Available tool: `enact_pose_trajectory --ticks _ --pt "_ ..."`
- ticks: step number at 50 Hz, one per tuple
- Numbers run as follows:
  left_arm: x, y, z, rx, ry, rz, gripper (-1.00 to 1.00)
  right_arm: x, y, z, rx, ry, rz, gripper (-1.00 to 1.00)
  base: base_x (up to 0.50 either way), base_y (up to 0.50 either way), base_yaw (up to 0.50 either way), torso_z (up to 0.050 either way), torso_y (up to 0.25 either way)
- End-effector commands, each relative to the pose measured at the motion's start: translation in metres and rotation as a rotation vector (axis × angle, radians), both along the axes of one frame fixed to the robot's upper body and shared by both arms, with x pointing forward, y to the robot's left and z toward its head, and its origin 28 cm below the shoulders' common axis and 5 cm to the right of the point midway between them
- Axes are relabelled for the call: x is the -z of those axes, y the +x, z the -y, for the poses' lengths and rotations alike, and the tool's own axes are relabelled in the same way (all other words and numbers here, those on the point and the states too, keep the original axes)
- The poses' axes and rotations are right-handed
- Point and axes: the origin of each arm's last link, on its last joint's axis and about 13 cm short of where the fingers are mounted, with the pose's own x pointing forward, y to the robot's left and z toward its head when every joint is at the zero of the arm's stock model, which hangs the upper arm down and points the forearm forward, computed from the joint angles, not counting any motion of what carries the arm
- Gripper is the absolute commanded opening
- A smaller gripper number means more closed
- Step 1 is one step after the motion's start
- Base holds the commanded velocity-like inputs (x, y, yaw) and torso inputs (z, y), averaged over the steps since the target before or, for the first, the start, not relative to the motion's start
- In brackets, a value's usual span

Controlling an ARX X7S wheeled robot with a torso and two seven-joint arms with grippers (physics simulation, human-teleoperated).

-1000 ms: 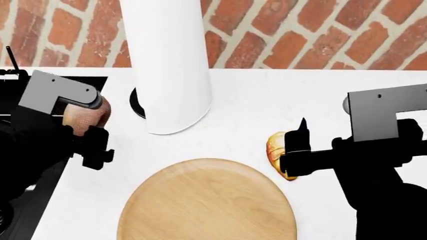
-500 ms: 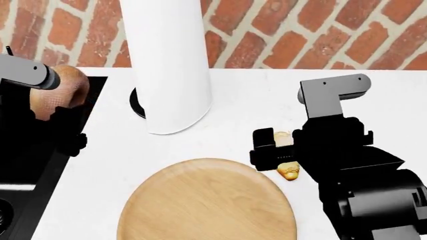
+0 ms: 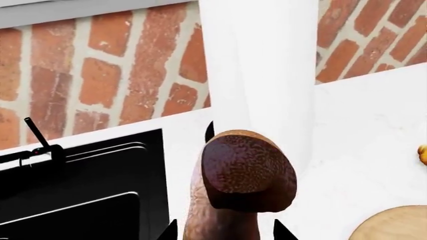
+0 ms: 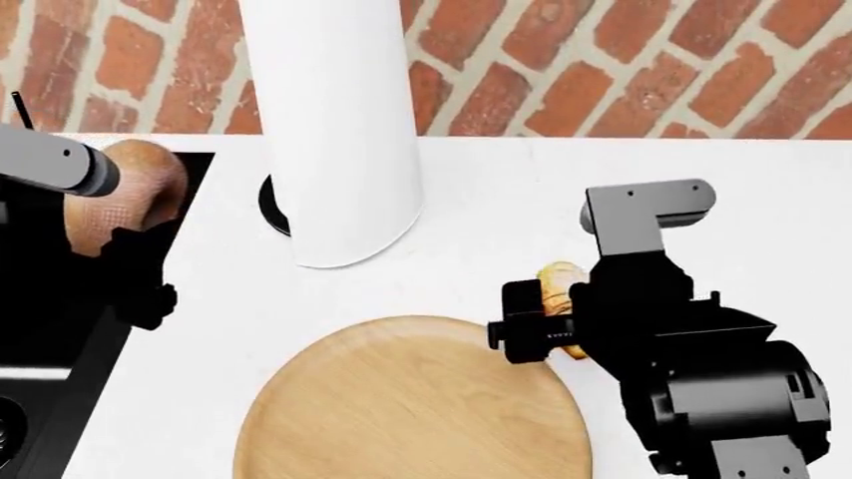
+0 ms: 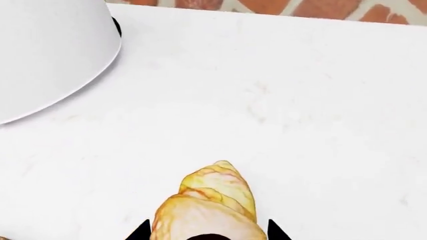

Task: Place the pastries on the plates.

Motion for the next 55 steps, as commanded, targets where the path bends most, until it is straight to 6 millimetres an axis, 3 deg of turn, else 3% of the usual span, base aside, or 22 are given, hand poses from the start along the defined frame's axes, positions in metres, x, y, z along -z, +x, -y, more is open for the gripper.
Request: enact_pose_trajectory --ticks 1,10,18,26,34,40,51,52,55 --pt "0.000 -0.003 0.000 0.002 -0.011 0.005 -1.00 -0.011 -0.001 0.003 0.013 0.032 0.039 -1.00 0.00 0.00 0.00 0.000 0.000" --pt "-0.008 -0.019 0.027 0.143 -0.027 0.028 -1.00 -0.051 -0.012 0.016 0.051 0.039 0.158 -1.00 0.00 0.00 0.00 0.000 0.001" --pt "0.000 -0.049 0.069 0.382 -0.004 -0.006 -1.00 -0.098 -0.044 0.019 0.045 0.036 0.303 -1.00 0.00 0.00 0.00 0.000 0.000" --pt "0.016 -0.064 0.092 0.500 0.027 -0.045 -1.00 -0.099 -0.060 0.017 0.017 0.057 0.317 -1.00 0.00 0.00 0.00 0.000 0.000" --pt "0.023 -0.065 0.106 0.554 0.052 -0.083 -1.00 -0.100 -0.067 0.016 -0.004 0.075 0.316 -1.00 0.00 0.00 0.00 0.000 0.000" --pt "0.026 -0.052 0.105 0.524 0.077 -0.102 -1.00 -0.098 -0.069 0.016 -0.010 0.081 0.315 -1.00 0.00 0.00 0.00 0.000 0.002" --pt "0.029 -0.045 0.101 0.488 0.088 -0.110 -1.00 -0.096 -0.074 0.017 -0.010 0.091 0.311 -1.00 0.00 0.00 0.00 0.000 0.000" --pt "0.028 -0.045 0.101 0.486 0.085 -0.109 1.00 -0.097 -0.074 0.018 -0.007 0.091 0.313 -1.00 0.00 0.00 0.00 0.000 0.000" --pt "0.025 -0.048 0.102 0.499 0.086 -0.105 1.00 -0.097 -0.074 0.019 -0.004 0.091 0.313 -1.00 0.00 0.00 0.00 0.000 0.000"
